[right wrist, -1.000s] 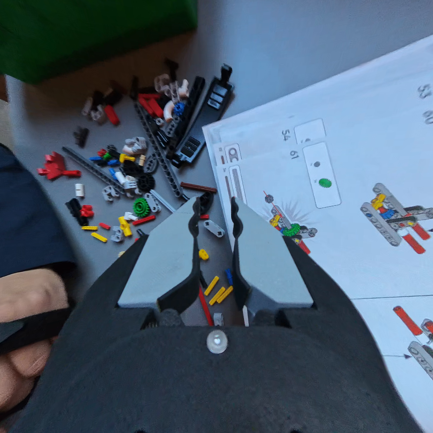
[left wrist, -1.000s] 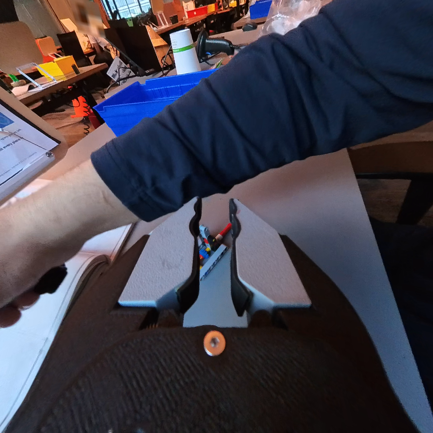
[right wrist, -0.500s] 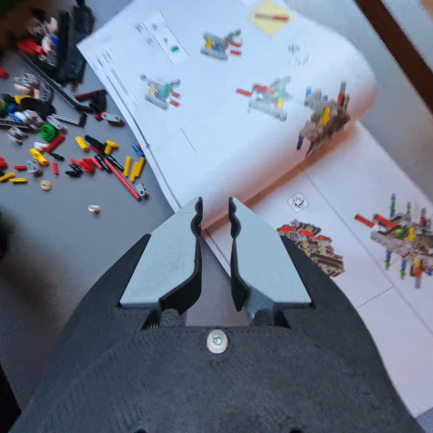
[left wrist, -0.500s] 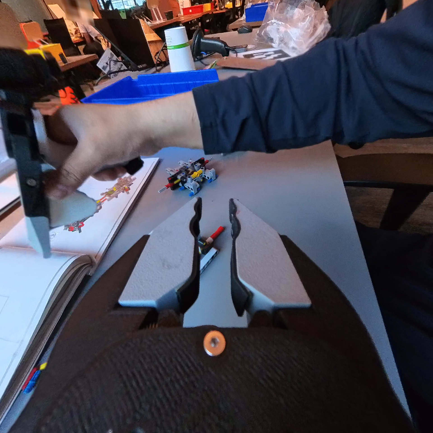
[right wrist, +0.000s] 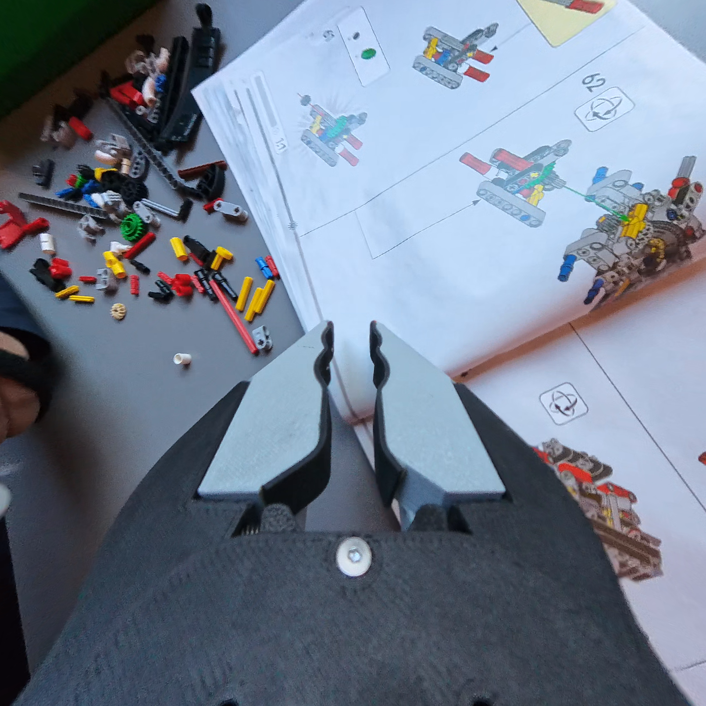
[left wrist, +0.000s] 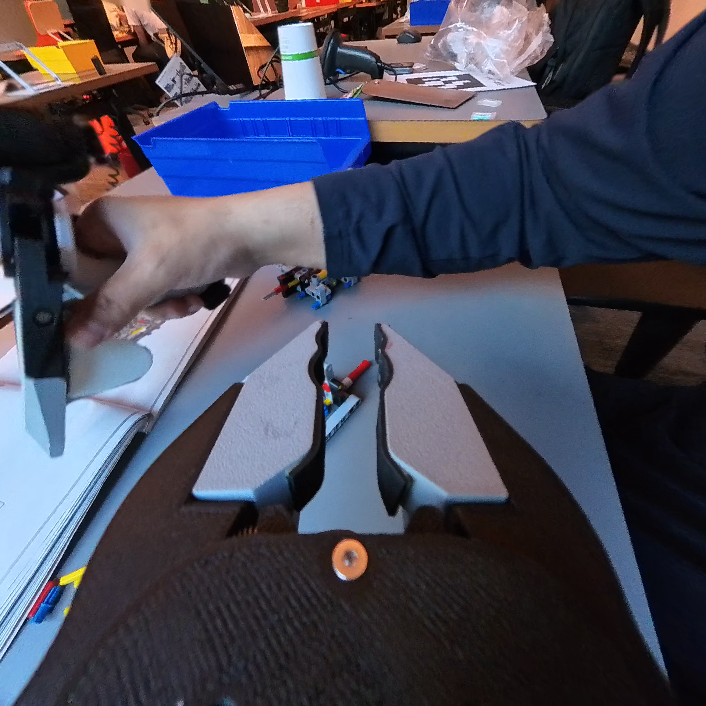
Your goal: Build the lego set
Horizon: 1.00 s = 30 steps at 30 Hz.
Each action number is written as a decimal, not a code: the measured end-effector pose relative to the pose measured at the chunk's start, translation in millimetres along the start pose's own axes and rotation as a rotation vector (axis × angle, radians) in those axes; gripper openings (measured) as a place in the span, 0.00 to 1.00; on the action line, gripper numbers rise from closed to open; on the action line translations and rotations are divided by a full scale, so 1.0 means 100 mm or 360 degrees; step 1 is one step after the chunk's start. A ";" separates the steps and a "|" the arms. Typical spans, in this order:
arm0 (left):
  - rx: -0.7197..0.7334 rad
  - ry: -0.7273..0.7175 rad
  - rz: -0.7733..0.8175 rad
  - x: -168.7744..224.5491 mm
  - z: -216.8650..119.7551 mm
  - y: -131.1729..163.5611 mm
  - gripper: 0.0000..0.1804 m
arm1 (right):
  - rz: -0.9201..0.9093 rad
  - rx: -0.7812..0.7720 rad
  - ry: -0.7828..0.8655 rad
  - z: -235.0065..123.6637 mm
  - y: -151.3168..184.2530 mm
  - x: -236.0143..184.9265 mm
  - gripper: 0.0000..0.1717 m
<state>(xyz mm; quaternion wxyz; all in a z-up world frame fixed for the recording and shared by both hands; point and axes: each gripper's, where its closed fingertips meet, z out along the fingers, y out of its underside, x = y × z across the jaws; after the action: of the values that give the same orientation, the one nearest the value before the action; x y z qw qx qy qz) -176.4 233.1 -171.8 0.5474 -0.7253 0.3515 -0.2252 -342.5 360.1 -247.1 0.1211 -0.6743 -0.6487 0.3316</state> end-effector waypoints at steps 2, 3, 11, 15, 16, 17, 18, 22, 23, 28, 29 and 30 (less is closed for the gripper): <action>0.0002 -0.0001 -0.0035 -0.02 -0.01 0.00 0.12 | -0.0017 0.0081 0.0011 -0.15 0.00 -0.06 0.09; 0.0006 0.0000 -0.0055 -0.03 -0.02 -0.01 0.12 | -0.0022 0.0131 0.0014 -0.23 0.01 -0.10 0.09; 0.0034 0.0013 -0.0131 -0.06 -0.04 -0.03 0.13 | 0.0002 0.0488 -0.0019 -0.67 0.37 -0.40 0.12; 0.0023 -0.0003 -0.0140 -0.09 -0.04 -0.01 0.13 | -0.0169 0.0623 0.0019 -0.71 0.55 -0.55 0.11; 0.0020 -0.0054 -0.0134 -0.14 -0.06 0.00 0.13 | -0.0215 0.0623 0.0027 -0.72 0.58 -0.59 0.11; 0.0020 -0.0137 -0.0135 -0.24 -0.11 -0.01 0.12 | -0.0246 0.0593 0.0033 -0.73 0.62 -0.61 0.12; 0.0029 -0.0237 -0.0150 -0.38 -0.17 -0.01 0.12 | -0.0268 0.0556 0.0058 -0.74 0.65 -0.61 0.13; 0.0243 -0.0440 -0.0405 -0.87 -0.57 -0.14 0.13 | -0.0303 0.0485 0.0160 -0.80 0.77 -0.53 0.14; 0.0290 -0.0427 -0.0490 -0.94 -0.63 -0.15 0.13 | -0.0308 0.0478 0.0131 -0.80 0.80 -0.55 0.15; 0.0280 -0.0333 -0.0673 -1.00 -0.59 -0.03 0.15 | -0.0395 0.0402 -0.0084 -0.73 0.96 -0.83 0.20; 0.0262 -0.0325 -0.0664 -0.97 -0.56 -0.02 0.15 | -0.0419 0.0387 -0.0100 -0.71 0.99 -0.89 0.20; 0.0250 -0.0314 -0.0649 -0.94 -0.54 -0.02 0.15 | -0.0443 0.0372 -0.0104 -0.70 1.01 -0.93 0.21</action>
<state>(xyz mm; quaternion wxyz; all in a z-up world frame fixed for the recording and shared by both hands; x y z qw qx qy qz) -275.5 270.0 -148.2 0.5770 -0.7549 0.1240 -0.2860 -214.2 277.2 -228.2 0.2223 -0.5482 -0.6965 0.4063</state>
